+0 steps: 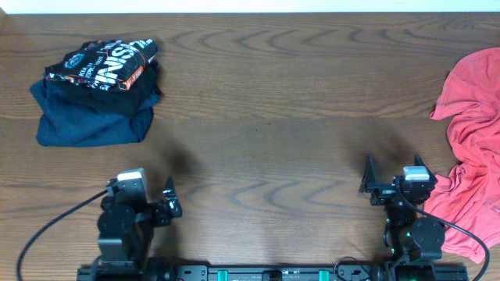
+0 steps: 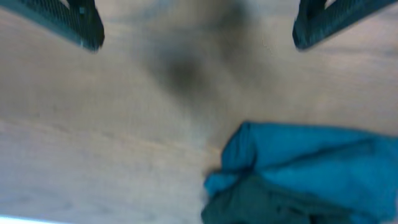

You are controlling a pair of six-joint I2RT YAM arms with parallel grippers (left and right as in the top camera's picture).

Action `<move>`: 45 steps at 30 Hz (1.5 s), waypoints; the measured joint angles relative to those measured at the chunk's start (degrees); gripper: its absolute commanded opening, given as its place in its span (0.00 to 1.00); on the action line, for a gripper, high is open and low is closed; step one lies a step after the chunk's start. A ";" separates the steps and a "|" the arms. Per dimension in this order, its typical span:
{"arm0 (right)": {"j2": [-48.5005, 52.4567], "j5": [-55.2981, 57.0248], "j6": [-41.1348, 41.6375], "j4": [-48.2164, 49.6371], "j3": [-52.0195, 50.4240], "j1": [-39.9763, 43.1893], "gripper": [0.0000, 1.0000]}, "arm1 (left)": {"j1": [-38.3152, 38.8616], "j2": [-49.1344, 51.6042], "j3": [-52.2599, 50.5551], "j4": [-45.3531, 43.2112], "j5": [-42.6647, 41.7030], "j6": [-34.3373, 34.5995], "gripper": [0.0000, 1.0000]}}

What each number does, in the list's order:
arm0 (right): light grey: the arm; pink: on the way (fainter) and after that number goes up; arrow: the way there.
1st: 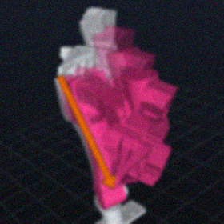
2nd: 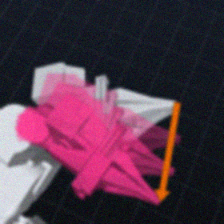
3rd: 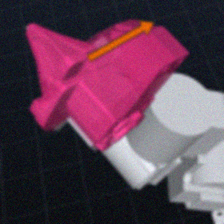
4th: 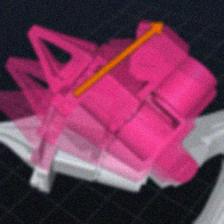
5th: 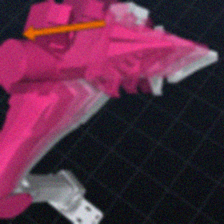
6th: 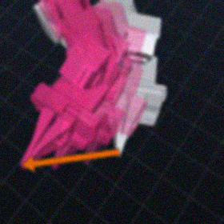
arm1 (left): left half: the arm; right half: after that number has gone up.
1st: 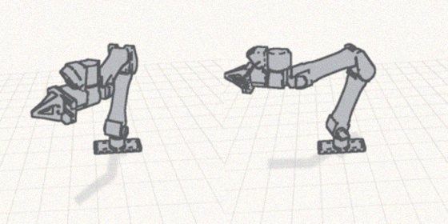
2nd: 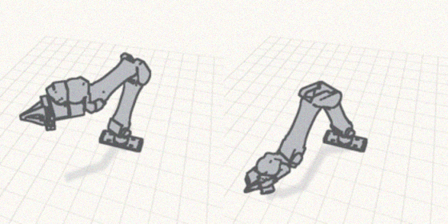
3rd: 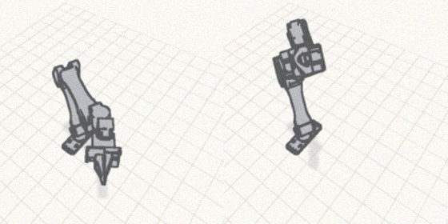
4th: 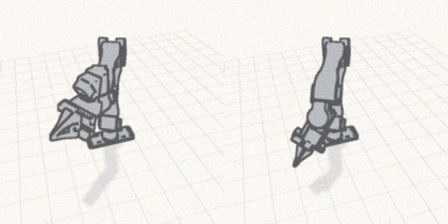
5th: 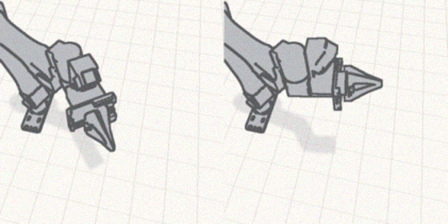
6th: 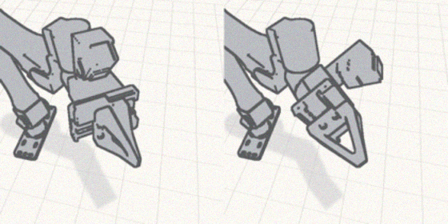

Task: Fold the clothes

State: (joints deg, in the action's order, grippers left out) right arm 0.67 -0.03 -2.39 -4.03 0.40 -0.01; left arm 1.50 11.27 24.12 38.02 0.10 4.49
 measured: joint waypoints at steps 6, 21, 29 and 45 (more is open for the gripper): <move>0.00 -0.02 0.00 0.00 0.00 0.00 0.99 | 0.00 -7.54 -16.20 -24.63 0.09 0.00 0.98; 0.00 -0.02 0.00 0.00 0.00 0.00 0.99 | 0.00 -10.62 -22.49 -35.67 -0.09 -0.31 0.98; 0.00 -0.02 0.00 0.00 0.00 0.00 0.99 | 0.00 -10.62 -22.49 -35.67 -0.09 -0.31 0.98; 0.00 -0.02 0.00 0.00 0.00 0.00 0.99 | 0.00 -10.62 -22.49 -35.67 -0.09 -0.31 0.98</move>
State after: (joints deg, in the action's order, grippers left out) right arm 0.67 -0.05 -2.39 -4.03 0.40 -0.01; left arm 1.50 0.64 1.63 2.35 0.01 4.19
